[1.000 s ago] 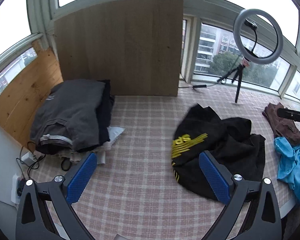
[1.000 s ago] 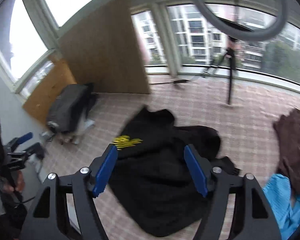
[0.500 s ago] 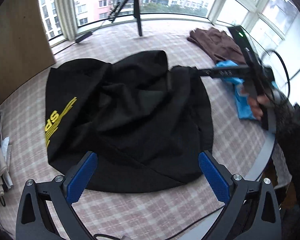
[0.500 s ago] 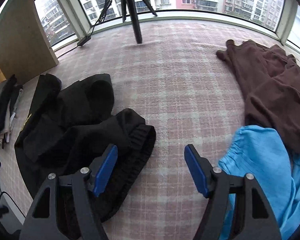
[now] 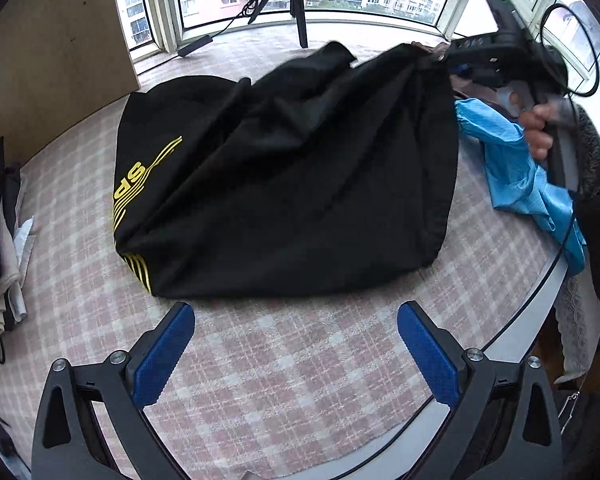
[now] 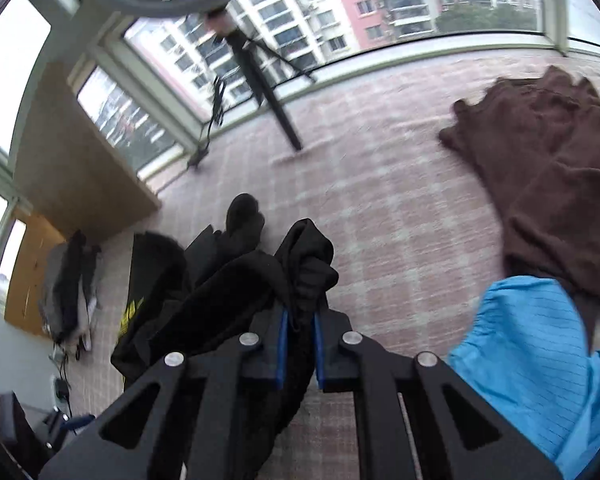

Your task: Fold clothes

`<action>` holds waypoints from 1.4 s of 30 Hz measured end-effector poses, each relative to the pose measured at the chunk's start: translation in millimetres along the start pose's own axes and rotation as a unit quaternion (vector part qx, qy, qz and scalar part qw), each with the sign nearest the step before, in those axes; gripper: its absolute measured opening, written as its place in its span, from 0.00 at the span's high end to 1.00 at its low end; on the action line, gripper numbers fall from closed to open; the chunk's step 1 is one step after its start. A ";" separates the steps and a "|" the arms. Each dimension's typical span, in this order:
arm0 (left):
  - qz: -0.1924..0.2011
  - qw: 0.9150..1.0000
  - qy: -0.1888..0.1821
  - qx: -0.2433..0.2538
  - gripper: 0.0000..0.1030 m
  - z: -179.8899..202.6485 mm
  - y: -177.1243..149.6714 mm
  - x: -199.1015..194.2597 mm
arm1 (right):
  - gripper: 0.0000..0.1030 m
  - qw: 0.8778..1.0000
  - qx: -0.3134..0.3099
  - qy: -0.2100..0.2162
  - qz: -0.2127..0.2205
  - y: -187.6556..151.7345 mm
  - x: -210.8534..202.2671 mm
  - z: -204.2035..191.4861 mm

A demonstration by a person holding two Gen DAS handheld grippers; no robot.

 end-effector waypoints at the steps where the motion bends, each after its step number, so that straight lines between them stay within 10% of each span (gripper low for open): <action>1: -0.001 1.000 -0.001 -0.001 0.01 2.6 -0.1 4.1 | 0.90 0.999 0.018 -0.030 0.019 5.8 -10.4 19.0; 5: -0.008 1.000 -0.004 0.012 0.01 20.7 12.7 26.7 | 0.90 0.991 0.035 -0.129 0.016 1.8 -14.7 92.9; 15: 0.007 1.000 0.004 -0.001 0.03 31.2 83.4 78.1 | 0.90 0.998 0.040 -0.052 -0.006 -7.8 -30.2 118.4; 17: 0.011 1.000 -0.006 -0.023 0.31 24.5 89.2 80.6 | 0.90 0.999 0.027 -0.037 -0.005 -8.1 -36.7 108.6; 18: 0.012 0.999 -0.011 -0.034 0.76 21.2 92.2 81.8 | 0.90 0.999 0.022 -0.029 -0.005 -6.9 -39.0 104.2; 19: 0.014 0.999 -0.016 -0.045 0.94 17.9 95.2 83.0 | 0.90 1.000 0.018 -0.021 -0.004 -5.7 -41.3 99.8; 35: 0.125 0.989 -0.010 -0.078 0.99 -27.6 89.8 -46.5 | 0.90 0.996 0.011 0.090 0.019 -24.7 -123.1 32.7; 42: 0.174 0.982 0.059 0.030 0.99 -12.5 178.6 -119.5 | 0.90 0.986 0.062 0.149 0.033 -45.1 -156.1 22.4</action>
Point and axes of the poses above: each gripper's, at about its wrist camera, not at the fingertips, and x roughly the way its jaws point, z to its right, y to its top, the point moved 10 cm from there along x, roughly the way its jaws point, and after that the axes turned 13 degrees about -y, right-handed, at the moved point
